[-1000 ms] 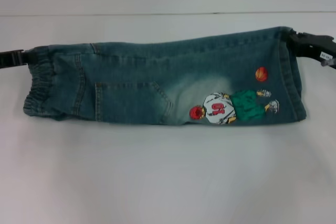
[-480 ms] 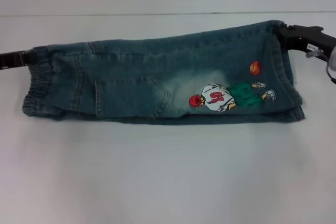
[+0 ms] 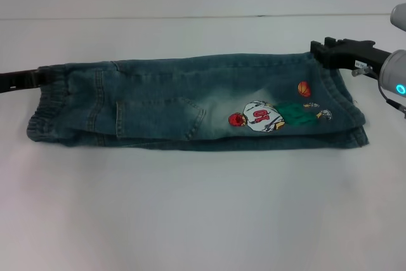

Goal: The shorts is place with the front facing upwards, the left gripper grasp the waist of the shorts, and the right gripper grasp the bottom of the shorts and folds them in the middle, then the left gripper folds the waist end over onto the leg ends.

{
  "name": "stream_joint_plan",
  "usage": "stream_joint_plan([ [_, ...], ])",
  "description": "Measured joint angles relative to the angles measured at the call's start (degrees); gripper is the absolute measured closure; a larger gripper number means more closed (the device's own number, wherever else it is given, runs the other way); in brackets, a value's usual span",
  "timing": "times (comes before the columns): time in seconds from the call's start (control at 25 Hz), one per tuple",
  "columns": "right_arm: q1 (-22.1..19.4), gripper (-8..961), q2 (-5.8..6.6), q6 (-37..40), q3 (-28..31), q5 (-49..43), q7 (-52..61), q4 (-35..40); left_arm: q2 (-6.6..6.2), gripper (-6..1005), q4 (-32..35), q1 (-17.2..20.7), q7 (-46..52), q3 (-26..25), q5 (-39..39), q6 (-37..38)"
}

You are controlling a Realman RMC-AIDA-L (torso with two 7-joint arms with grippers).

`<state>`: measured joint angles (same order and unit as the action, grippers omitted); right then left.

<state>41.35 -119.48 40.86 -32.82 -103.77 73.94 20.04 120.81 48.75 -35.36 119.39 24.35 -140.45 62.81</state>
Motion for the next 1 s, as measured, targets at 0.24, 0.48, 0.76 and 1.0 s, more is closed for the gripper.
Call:
stream_joint_plan([
  [0.24, -0.5, 629, 0.21, -0.1, 0.0, 0.0, 0.8, 0.0, -0.37, 699, -1.2, 0.0, 0.0, 0.5, -0.2, -0.4],
  [0.48, -1.3, 388, 0.27, 1.0, 0.3, 0.0, 1.2, -0.1, -1.10, 335, -1.3, 0.1, 0.5, 0.7, -0.6, -1.1],
  [0.76, -3.6, 125, 0.99, 7.2, 0.7, 0.1, 4.6, 1.3, -3.22, 206, -0.4, 0.8, 3.1, 0.0, -1.5, 3.4],
  [1.0, -7.2, 98, 2.88, 24.9, 0.7, 0.1, 9.3, 5.9, -4.66, 153, 2.6, 1.9, 3.4, -4.1, -1.0, 13.2],
])
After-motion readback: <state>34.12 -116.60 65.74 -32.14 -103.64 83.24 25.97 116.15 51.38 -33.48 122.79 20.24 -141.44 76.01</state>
